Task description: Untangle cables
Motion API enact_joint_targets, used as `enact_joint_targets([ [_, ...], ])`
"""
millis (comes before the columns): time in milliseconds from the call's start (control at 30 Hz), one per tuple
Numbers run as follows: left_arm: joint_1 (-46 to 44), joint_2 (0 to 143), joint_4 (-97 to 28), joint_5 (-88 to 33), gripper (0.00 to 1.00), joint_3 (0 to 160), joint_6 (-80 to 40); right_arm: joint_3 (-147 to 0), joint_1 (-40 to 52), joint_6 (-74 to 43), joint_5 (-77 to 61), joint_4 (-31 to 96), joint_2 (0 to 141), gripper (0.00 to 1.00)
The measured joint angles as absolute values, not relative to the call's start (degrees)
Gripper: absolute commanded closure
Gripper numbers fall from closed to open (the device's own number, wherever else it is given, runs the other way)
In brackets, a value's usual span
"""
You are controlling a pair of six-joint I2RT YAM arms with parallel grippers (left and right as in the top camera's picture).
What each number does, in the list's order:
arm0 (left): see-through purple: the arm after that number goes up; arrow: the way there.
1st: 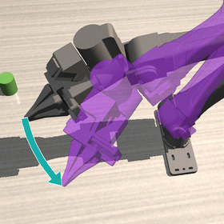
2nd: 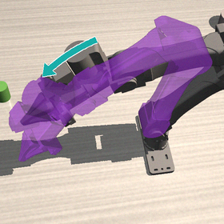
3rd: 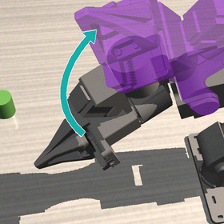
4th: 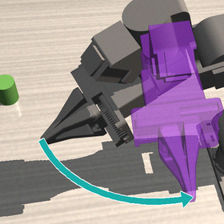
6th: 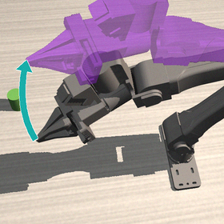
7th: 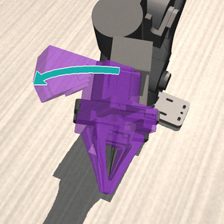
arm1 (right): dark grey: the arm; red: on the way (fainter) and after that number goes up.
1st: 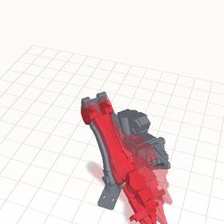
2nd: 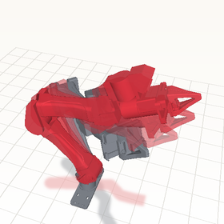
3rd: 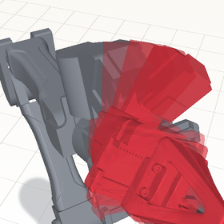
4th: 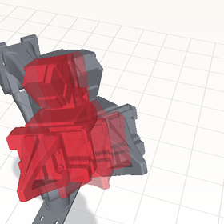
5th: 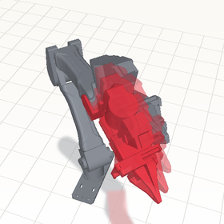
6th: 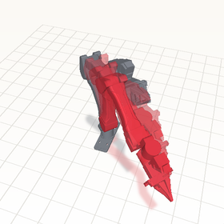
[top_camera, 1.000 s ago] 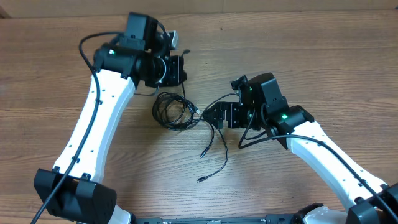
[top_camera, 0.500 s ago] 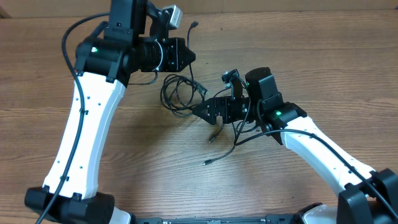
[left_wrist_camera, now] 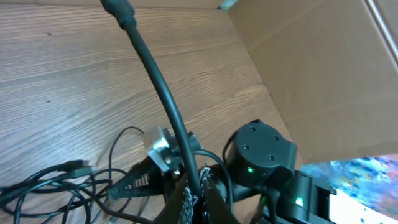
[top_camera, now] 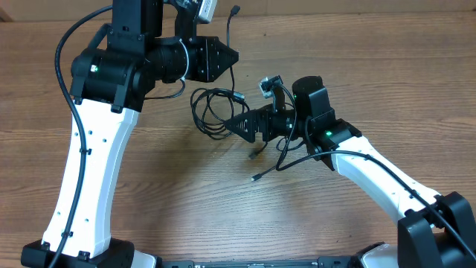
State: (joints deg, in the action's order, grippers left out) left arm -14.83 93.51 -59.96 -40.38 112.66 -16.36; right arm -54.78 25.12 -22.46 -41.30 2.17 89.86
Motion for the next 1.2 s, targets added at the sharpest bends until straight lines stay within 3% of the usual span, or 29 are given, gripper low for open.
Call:
enact_joint_targets([
  [200, -14.8, 93.5, -58.0, -44.8, 0.96, 112.7, -16.4, -54.8, 25.1, -24.7, -36.9, 2.2, 89.9, 0.08],
  [400, -14.5, 93.5, -51.3, -50.8, 0.96, 112.7, -17.5, -54.8, 25.1, -34.3, -27.9, 4.1, 89.9, 0.15],
  [500, -14.5, 93.5, -48.2, -52.3, 0.96, 112.7, -19.7, -54.9, 25.2, -41.0, -20.5, 8.2, 89.9, 0.24],
  [700, -14.1, 92.9, -44.7, -53.2, 0.96, 112.7, -22.1, -55.2, 25.2, -50.5, -2.5, 22.7, 89.9, 0.24],
  [900, -10.2, 89.4, -44.4, -52.8, 0.96, 112.7, -22.3, -55.2, 24.1, -52.8, 11.7, 35.8, 89.9, 0.23],
  [1200, -0.1, 85.8, -51.6, -46.6, 0.96, 112.7, -22.1, -55.3, 15.4, -51.2, 20.0, 43.0, 89.9, 0.23],
])
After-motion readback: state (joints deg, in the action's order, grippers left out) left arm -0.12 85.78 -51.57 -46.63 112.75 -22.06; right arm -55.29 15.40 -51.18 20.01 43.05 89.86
